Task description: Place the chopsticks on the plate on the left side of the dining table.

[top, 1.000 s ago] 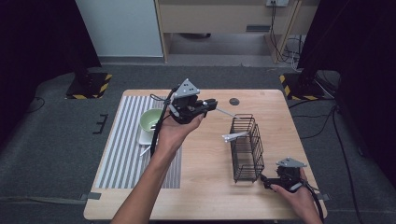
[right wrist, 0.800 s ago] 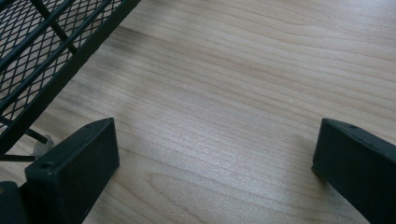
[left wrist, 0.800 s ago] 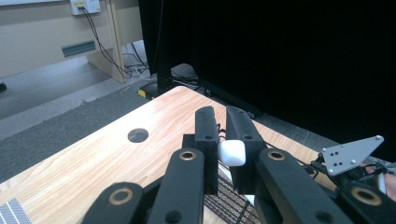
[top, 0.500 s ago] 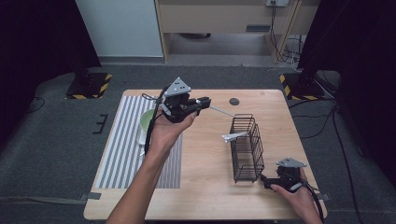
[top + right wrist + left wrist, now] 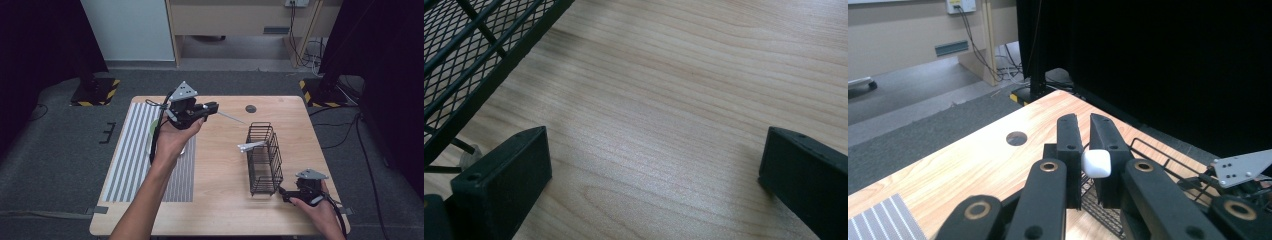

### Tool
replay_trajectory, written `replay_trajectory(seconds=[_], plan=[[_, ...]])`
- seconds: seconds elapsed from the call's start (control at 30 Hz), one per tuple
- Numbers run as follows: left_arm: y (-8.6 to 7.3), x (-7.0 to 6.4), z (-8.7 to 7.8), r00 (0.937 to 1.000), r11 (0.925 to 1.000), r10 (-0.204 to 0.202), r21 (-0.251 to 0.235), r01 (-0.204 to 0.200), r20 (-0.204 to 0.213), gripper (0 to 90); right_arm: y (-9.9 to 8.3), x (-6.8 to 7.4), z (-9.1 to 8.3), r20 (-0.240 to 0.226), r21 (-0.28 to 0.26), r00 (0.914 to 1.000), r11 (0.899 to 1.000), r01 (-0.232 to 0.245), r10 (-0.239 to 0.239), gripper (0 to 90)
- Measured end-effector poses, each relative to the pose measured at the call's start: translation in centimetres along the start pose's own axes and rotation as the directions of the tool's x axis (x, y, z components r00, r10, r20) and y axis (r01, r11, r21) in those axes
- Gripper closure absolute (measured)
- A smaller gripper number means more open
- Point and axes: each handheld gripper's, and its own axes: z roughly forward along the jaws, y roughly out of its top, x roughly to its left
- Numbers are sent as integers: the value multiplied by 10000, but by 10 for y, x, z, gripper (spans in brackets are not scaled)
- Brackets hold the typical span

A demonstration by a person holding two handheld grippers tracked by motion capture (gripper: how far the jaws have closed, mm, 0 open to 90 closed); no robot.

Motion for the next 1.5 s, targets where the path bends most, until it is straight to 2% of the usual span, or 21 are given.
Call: replay_trajectory(seconds=[0.87, 1.5], plan=[[-19, 31, 5, 9952, 9978, -206, 607, 265, -954, 830, 0, 0, 0, -3, 6, 10000, 10000, -12, 12, 4], [-39, 50, -2, 9901, 9952, -460, 794, 569, -1328, 830, 0, 0, 0, -3, 5, 10000, 10000, -12, 12, 4]])
